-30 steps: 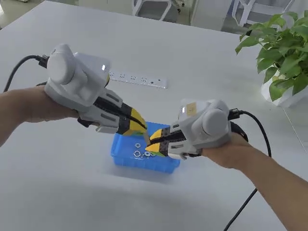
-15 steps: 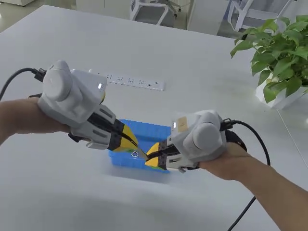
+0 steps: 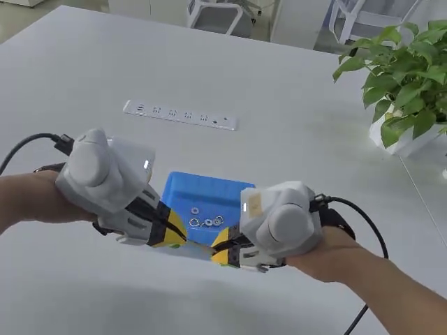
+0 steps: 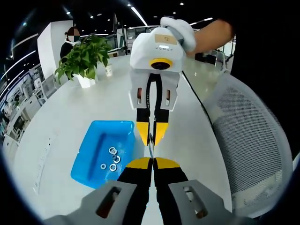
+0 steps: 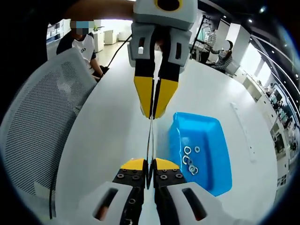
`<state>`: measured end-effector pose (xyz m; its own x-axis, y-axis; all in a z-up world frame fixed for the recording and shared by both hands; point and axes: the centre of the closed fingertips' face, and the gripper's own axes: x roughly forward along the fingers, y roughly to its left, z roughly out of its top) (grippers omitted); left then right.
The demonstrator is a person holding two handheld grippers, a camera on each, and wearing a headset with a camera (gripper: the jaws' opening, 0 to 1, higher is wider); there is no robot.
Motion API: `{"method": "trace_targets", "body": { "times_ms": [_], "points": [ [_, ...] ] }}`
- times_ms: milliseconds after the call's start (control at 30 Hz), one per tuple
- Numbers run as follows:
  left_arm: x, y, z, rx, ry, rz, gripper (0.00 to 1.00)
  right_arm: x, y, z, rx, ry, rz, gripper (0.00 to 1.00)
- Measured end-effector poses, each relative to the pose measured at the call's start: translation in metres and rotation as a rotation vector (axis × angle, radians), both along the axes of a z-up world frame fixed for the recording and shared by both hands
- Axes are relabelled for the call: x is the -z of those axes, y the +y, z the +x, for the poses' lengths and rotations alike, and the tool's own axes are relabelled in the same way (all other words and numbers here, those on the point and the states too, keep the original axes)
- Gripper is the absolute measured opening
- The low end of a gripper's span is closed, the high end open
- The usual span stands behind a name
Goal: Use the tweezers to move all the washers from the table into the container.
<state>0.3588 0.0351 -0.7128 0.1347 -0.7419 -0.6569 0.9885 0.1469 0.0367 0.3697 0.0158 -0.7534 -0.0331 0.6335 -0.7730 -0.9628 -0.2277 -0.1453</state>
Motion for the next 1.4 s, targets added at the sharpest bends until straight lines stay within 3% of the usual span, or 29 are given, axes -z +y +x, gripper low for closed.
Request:
{"method": "trace_targets", "body": {
  "times_ms": [167,433,533,867,1200,1400],
  "points": [
    [0.020,0.003,-0.007,-0.003,0.023,0.045,0.05,0.010,-0.002,-0.007,-0.006,0.009,-0.018,0.06],
    [0.039,0.003,-0.011,-0.007,0.045,0.078,0.05,0.025,-0.006,-0.014,-0.016,0.016,-0.049,0.06],
    [0.050,0.005,-0.014,0.005,0.050,0.117,0.05,0.030,-0.006,-0.017,-0.022,0.020,-0.058,0.06],
    [0.077,0.008,-0.019,0.013,0.075,0.181,0.05,0.047,-0.005,-0.025,-0.020,0.048,-0.082,0.07],
    [0.092,0.011,-0.016,-0.008,0.088,0.214,0.05,0.056,-0.005,-0.025,-0.003,0.062,-0.096,0.11],
    [0.093,0.013,-0.015,-0.015,0.093,0.217,0.05,0.056,-0.004,-0.023,0.001,0.070,-0.099,0.11]
  ]
}}
